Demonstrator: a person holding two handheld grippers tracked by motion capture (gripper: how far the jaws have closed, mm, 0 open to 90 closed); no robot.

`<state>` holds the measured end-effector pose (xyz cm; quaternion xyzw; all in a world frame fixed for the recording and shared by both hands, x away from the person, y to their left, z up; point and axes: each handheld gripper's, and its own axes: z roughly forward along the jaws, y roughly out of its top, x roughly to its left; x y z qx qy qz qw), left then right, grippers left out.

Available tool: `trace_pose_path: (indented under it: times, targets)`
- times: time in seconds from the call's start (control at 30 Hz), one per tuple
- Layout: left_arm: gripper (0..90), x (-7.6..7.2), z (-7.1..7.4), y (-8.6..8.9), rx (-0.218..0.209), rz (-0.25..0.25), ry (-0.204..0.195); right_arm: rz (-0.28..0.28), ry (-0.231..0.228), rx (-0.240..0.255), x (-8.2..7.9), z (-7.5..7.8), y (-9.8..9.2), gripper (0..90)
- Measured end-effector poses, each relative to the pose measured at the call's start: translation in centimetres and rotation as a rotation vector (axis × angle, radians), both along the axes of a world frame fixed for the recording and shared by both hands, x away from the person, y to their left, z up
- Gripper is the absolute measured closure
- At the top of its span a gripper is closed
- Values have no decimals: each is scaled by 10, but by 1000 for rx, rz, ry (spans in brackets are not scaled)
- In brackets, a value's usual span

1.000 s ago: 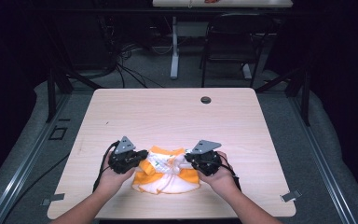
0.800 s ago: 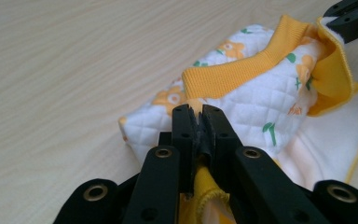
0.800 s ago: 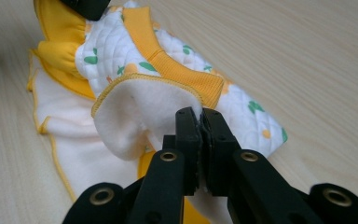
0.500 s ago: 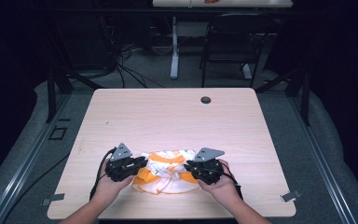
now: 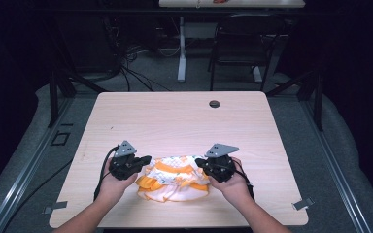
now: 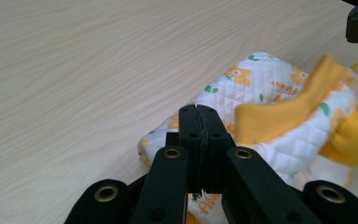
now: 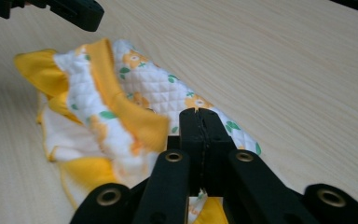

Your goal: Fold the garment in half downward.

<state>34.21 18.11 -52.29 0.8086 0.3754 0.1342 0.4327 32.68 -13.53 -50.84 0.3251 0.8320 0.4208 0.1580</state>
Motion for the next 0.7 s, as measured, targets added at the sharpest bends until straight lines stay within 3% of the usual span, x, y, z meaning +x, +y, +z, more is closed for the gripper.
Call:
trace_pose_path:
  times: [0.13,0.27,0.43,0.7]
  targets:
    - [900,1,-7,-5,-8,-5,25,-12,33,-19,12,-11,3,899]
    - [900,-4,-10,-8,2,-24,33,3,55,-17,11,-19,8,899]
    - [900,-19,-13,-12,2,-75,48,58,61,-21,-5,-26,17,899]
    - [900,-37,-16,-8,13,-95,61,103,86,4,-27,-29,17,899]
